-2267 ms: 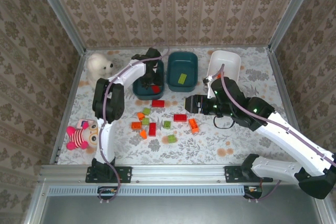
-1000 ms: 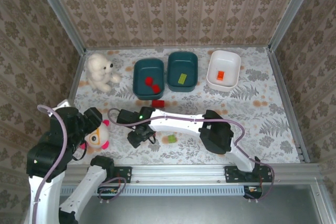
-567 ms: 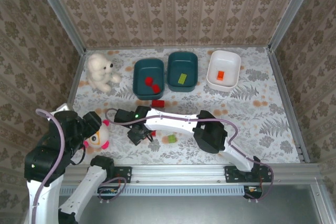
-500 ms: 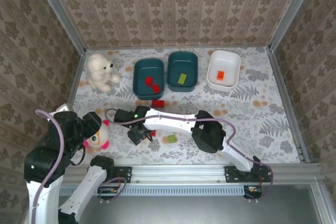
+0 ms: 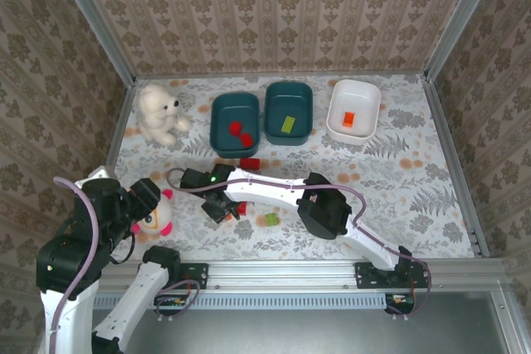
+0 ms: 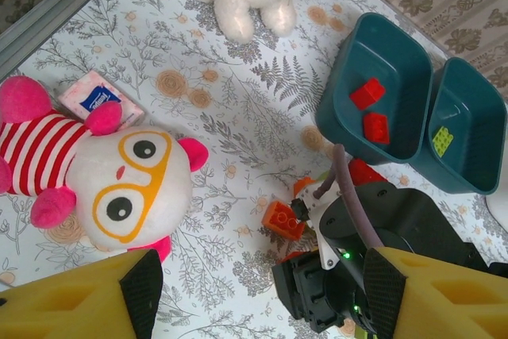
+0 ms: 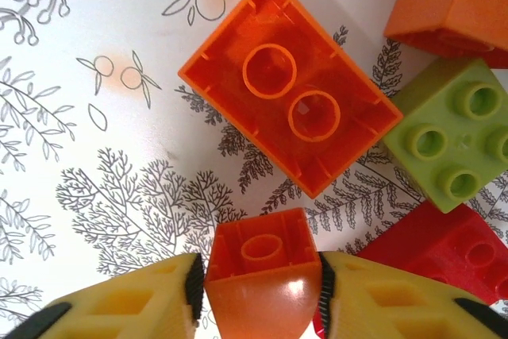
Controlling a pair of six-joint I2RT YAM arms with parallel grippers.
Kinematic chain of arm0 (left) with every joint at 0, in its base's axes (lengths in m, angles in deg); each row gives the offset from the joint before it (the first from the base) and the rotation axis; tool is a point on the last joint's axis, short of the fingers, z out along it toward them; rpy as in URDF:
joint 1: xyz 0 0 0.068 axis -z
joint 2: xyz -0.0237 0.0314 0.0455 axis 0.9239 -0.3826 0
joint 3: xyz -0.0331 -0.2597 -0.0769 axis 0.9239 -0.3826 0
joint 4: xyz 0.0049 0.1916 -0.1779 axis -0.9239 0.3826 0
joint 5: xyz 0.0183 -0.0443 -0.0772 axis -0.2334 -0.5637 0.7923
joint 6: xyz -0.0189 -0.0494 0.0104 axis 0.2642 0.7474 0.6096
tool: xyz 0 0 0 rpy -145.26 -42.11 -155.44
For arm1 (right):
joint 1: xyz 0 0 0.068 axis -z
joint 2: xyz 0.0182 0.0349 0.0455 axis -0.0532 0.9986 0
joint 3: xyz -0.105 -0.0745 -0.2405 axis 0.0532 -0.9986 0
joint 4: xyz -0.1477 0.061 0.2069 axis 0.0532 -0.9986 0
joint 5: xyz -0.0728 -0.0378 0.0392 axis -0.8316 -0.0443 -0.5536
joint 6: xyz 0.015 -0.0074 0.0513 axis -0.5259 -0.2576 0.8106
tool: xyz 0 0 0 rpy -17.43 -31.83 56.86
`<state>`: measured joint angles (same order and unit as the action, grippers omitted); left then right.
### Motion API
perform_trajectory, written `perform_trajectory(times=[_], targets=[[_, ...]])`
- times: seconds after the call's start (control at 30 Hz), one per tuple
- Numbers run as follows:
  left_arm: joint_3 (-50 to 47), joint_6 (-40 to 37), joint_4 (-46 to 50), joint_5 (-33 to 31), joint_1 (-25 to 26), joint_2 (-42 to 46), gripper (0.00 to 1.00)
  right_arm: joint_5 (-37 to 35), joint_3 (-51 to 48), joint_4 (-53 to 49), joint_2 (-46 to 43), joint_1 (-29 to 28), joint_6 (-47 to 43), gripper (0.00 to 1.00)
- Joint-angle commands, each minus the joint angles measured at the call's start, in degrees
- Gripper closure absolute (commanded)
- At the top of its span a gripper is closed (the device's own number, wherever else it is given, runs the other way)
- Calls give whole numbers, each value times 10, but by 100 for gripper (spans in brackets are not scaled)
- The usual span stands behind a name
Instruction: Sort the legos into containers by color
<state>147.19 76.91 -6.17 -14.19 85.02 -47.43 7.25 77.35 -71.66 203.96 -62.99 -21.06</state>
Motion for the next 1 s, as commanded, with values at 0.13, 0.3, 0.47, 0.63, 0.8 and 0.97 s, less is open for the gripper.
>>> perform_trajectory(times=[0.13, 0.3, 0.47, 0.63, 0.8, 0.97], targets=[[-13, 7, -11, 23, -4, 7, 29, 8, 21, -23, 9, 5, -7, 63], [-25, 6, -23, 38, -4, 7, 29, 9, 20, -26, 3, 6, -4, 67], [-37, 2, -42, 55, -4, 6, 29, -2, 21, -25, -32, 12, 3, 69], [-75, -15, -92, 116, -4, 2, 30, -31, -10, -34, -123, 54, 17, 70], [-145, -3, -197, 212, -3, -9, 31, -50, -110, -10, -247, 164, 26, 71], [-188, 5, -307, 254, 39, -70, 33, -49, -187, 18, -315, 330, 28, 72]])
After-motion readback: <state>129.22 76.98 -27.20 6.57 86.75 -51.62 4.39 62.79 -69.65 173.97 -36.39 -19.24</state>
